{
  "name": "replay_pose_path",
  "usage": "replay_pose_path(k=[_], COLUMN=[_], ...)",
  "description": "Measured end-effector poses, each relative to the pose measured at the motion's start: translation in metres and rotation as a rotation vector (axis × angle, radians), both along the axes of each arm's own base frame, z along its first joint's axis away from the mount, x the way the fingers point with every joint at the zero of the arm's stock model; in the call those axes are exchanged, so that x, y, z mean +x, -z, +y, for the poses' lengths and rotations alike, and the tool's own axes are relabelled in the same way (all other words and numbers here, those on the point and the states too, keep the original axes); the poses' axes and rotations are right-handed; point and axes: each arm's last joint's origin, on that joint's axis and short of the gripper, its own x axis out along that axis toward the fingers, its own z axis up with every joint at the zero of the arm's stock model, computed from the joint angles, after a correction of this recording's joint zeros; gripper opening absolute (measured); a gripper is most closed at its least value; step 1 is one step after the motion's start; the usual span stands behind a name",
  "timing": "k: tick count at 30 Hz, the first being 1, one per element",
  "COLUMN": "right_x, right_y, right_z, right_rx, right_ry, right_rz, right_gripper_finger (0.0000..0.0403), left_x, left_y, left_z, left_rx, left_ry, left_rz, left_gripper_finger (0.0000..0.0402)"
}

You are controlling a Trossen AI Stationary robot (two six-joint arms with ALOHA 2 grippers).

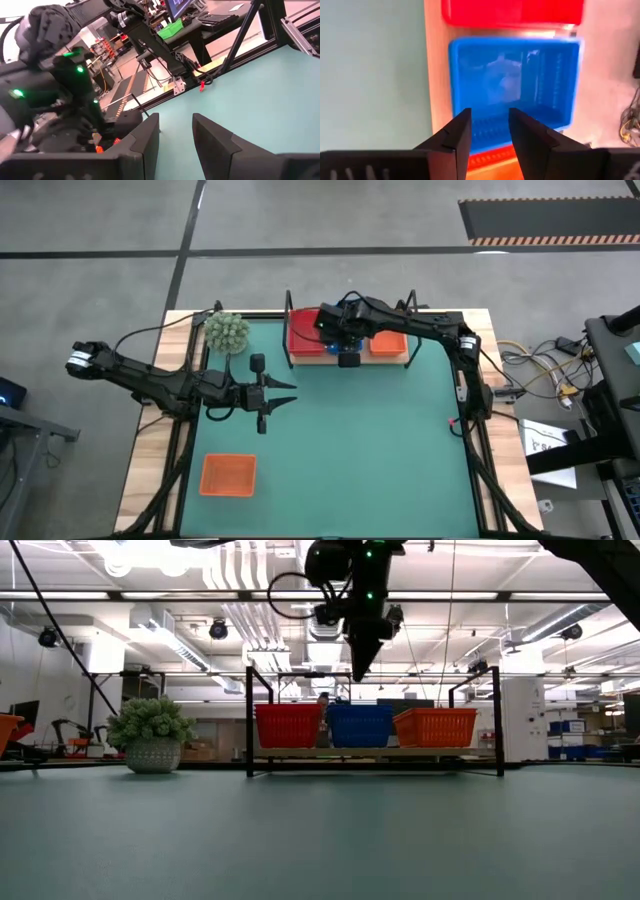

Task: Stack baskets on shelf by color
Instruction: Stack the blue bin on top of the stacked blue bins on the shelf

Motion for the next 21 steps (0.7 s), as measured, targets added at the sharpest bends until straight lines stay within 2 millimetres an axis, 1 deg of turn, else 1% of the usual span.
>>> replay_pose_path(k=[2, 4, 10, 12, 15, 18, 21], right_x=[0.002, 0.002, -0.006, -0.008, -0.012, -0.014, -0.014], right_y=[-0.003, -0.002, 0.015, 0.024, 0.036, 0.047, 0.053], right_z=[-0.007, -0.017, -0.046, -0.052, -0.055, -0.052, -0.047], right_rx=[0.021, 0.066, 0.113, 0.162, 0.220, 0.247, 0.267], right_ry=[-0.006, -0.018, 0.006, 0.007, 0.022, 0.023, 0.016], right_rz=[-0.055, -0.101, -0.136, -0.147, -0.140, -0.110, -0.088], right_gripper_finger=[0.0111, 0.0093, 0.0025, 0.0013, 0.0009, 0.0009, 0.0009], left_x=[0.000, 0.000, 0.000, 0.000, 0.000, 0.000, 0.000], left_y=[0.000, 0.000, 0.000, 0.000, 0.000, 0.000, 0.000], left_z=[0.000, 0.000, 0.000, 0.000, 0.000, 0.000, 0.000], left_rx=[0.000, 0.000, 0.000, 0.001, 0.004, 0.007, 0.020], left_ry=[0.000, 0.000, 0.000, 0.000, 0.000, 0.000, 0.001], left_rz=[0.000, 0.000, 0.000, 0.000, 0.000, 0.001, 0.002], left_gripper_finger=[0.0102, 0.0102, 0.0102, 0.0102, 0.0102, 0.0102, 0.0102])
